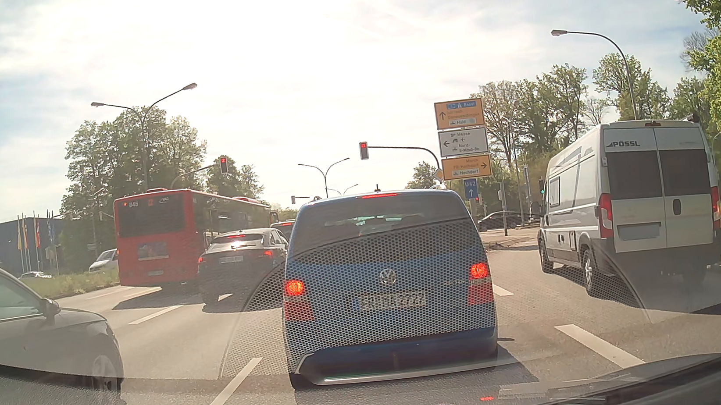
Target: Follow the waypoints while adhering to traffic rules and regulations
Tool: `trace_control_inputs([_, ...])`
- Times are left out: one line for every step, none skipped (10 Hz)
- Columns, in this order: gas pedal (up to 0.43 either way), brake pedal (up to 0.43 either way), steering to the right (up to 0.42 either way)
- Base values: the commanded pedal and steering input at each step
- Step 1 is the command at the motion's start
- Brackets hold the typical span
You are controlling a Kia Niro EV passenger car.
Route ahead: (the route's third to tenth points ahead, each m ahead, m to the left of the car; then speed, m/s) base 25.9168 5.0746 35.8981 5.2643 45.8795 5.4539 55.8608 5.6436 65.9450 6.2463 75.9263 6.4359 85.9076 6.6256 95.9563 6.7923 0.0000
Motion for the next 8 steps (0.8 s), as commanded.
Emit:
trace_control_inputs([0.000,0.232,0.004])
trace_control_inputs([0.000,0.232,0.004])
trace_control_inputs([0.000,0.232,0.004])
trace_control_inputs([0.000,0.232,0.004])
trace_control_inputs([0.000,0.232,0.004])
trace_control_inputs([0.000,0.232,0.004])
trace_control_inputs([0.000,0.232,0.004])
trace_control_inputs([0.000,0.232,0.004])
